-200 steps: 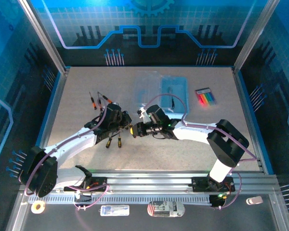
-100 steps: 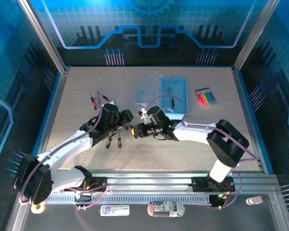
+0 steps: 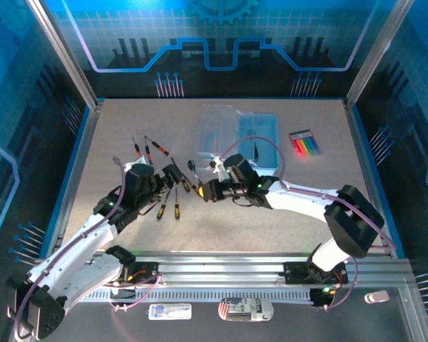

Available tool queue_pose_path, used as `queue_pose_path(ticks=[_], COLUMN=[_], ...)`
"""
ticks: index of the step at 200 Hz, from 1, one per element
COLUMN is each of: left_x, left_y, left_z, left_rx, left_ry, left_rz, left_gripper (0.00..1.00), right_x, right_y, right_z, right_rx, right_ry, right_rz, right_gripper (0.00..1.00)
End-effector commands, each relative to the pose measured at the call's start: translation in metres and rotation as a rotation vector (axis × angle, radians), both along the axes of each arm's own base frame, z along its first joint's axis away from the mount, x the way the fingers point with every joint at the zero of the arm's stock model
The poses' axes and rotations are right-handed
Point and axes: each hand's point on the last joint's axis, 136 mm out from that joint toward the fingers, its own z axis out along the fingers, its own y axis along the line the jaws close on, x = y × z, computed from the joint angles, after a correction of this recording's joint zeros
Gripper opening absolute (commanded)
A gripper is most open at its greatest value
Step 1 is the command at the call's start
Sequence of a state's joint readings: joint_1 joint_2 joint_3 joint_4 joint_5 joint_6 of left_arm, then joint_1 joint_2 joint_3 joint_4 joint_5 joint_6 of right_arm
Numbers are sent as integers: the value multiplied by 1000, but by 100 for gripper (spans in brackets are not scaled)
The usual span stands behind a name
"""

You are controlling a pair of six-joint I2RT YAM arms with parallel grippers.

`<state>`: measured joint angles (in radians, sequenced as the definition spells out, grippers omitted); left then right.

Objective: Pack the tool kit

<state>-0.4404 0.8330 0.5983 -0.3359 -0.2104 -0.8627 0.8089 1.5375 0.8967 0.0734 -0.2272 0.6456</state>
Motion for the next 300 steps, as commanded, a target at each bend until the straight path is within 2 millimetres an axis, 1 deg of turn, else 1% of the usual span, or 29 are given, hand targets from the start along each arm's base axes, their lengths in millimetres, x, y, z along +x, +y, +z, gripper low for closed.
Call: queue_pose_path(ticks=[1, 22, 46, 67, 83, 114, 127, 139, 160, 178, 208, 258, 279, 300], left_x=[-19, -27, -32, -31, -31, -27, -27, -28, -29, -28, -27, -24, -22, -21], left_y=[21, 25, 28, 26, 24, 22, 22, 24, 31, 33, 34, 32, 32, 33], left_z=[-31, -43, -49, -53, -54, -53, -54, -55, -55, -52, -51, -58, -57, -57], left_rx=[38, 27, 25, 11, 5, 10, 15, 19, 29, 23, 22, -1, -5, 4], left_ry=[83, 100, 114, 116, 118, 116, 119, 123, 121, 98, 98, 108, 111, 116], left_rz=[61, 74, 80, 79, 75, 64, 62, 68, 105, 113, 113, 119, 121, 118], left_gripper=[99, 99, 99, 99, 99, 99, 99, 99, 99, 99, 99, 99, 99, 99], right_x=[13, 19, 29, 42, 54, 83, 96, 106, 129, 148, 175, 206, 217, 225], right_y=[-11, -24, -44, -67, -90, -142, -163, -179, -208, -224, -241, -231, -230, -230], right_z=[34, 49, 65, 77, 82, 83, 81, 78, 64, 50, 24, -11, -29, -41], right_rx=[11, 9, -9, -17, -40, -82, -105, -127, -164, -203, -225, -230, -256, -276], right_ry=[-86, -109, -144, -168, -180, -180, -173, -171, -144, -124, -66, 23, 62, 80], right_rz=[-17, -39, -77, -126, -174, -290, -345, -380, -455, -498, -550, -507, -500, -496], right_gripper=[11, 12, 12, 13, 13, 12, 12, 12, 12, 12, 11, 11, 12, 11])
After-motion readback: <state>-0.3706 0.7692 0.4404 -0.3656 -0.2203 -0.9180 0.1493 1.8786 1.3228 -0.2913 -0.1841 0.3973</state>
